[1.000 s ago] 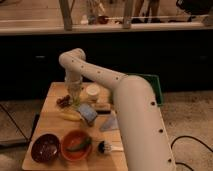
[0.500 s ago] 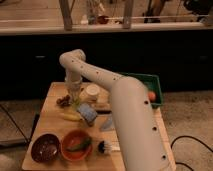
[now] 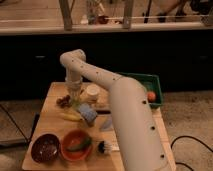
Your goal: Place fork in plastic cup
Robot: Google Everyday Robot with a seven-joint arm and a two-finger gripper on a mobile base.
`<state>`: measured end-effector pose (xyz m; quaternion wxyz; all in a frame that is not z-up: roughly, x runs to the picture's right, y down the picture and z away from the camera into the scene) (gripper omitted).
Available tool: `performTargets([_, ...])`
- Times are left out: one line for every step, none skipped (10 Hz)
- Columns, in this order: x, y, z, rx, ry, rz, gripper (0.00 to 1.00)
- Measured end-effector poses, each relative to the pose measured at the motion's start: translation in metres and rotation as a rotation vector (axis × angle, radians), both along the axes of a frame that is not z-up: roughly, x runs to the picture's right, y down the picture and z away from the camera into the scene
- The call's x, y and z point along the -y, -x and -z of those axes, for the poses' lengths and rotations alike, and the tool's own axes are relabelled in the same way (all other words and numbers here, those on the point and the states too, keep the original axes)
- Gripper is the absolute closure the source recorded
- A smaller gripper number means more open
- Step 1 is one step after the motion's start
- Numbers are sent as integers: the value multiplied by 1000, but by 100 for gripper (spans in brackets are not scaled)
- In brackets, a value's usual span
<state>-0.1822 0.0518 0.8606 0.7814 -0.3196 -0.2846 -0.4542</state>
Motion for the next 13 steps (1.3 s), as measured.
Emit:
performTargets([-1, 0, 0, 4, 3, 2, 20])
performTargets([-1, 1, 0, 8, 6, 3, 20])
performTargets([-1, 1, 0, 12, 9, 4, 20])
performTargets([-1, 1, 0, 15, 11, 4, 20])
performTargets([-1, 1, 0, 18, 13, 3, 20])
performTargets([-1, 1, -1, 20, 15, 2, 20])
performTargets([-1, 1, -1, 22, 16, -1, 20])
performTargets([1, 0, -1, 26, 18, -4, 20])
performTargets([1, -1, -1, 29, 20, -7, 20])
performTargets([2, -1, -2, 35, 22, -10, 20])
performTargets([3, -1, -2, 37, 23, -12, 20])
performTargets([3, -1, -2, 37, 23, -12, 20])
performTargets([3, -1, -2, 37, 23, -12, 20])
